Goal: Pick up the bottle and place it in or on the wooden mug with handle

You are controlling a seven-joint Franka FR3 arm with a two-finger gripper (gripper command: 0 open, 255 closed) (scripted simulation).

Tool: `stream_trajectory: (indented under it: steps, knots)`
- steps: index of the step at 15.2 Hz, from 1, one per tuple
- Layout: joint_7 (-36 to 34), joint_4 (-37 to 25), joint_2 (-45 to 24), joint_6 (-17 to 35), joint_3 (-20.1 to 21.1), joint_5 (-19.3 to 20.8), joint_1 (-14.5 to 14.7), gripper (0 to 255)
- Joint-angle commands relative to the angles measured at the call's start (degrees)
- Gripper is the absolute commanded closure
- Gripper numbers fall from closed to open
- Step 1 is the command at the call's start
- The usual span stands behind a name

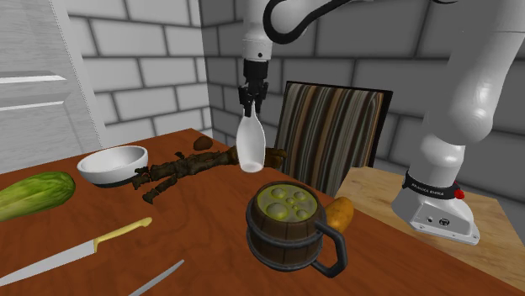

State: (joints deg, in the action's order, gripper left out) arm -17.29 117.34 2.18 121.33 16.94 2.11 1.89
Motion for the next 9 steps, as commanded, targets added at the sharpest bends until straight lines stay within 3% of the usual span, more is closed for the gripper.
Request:
stream_trajectory:
  steps: [1, 9]
  knots:
    - [0.14, -1.23, 0.42, -1.61, -0.01, -0.18, 0.00, 255]
    - [0.65, -6.18, 1.56, -7.65, -0.12, -0.66, -0.04, 255]
